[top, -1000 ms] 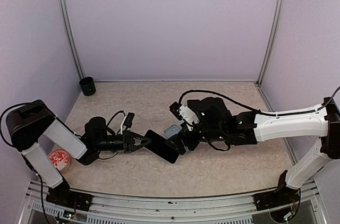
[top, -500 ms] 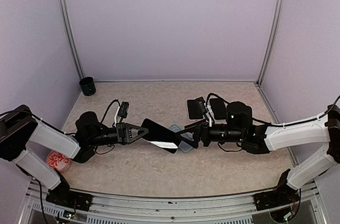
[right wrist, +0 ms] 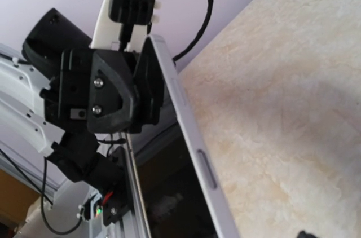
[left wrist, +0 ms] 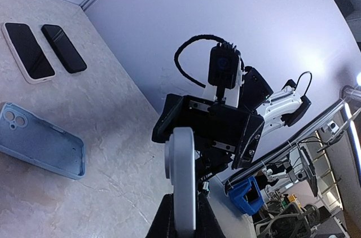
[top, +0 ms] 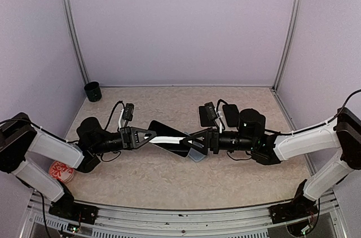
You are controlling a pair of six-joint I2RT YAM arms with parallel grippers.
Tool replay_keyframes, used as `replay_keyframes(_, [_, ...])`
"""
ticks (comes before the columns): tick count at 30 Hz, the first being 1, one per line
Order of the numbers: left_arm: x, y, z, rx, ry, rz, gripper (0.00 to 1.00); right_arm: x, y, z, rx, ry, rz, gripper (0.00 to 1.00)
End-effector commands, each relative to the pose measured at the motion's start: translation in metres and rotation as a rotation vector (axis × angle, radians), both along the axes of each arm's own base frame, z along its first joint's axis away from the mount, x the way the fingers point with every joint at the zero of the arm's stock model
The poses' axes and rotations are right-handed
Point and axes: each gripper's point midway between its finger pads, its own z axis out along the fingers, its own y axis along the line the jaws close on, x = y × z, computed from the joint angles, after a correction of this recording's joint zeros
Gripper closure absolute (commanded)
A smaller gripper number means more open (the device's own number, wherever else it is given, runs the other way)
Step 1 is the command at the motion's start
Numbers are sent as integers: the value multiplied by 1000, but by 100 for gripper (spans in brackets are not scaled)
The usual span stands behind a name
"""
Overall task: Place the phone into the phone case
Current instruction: Pass from the left arm to the right
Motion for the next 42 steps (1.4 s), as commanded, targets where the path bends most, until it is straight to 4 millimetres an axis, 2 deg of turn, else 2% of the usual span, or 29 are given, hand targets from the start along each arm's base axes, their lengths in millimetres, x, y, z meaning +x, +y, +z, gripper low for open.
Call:
replay_keyframes(1, [-2, 0, 48, -110, -140, 1, 100, 3, -1, 6, 44, 4, 3, 13])
replay_keyframes(10, [3, 0, 55, -148, -152, 17, 100, -10, 11, 11, 129, 76, 116, 22])
replay_keyframes(18, [7, -2, 47, -158, -119, 28, 100, -12, 15, 20, 198, 102, 151, 29])
replay_keyframes(23, [8, -2, 43, -169, -105, 37, 100, -10, 18, 22, 211, 117, 154, 31])
replay_keyframes(32, [10, -3, 36, -163, -86, 47, 100, -7, 20, 23, 232, 146, 149, 40])
replay_keyframes(40, [8, -6, 33, -158, -81, 40, 100, -4, 23, 24, 243, 158, 150, 57])
replay_keyframes(42, [7, -7, 32, -159, -78, 35, 100, -4, 24, 25, 245, 157, 150, 58])
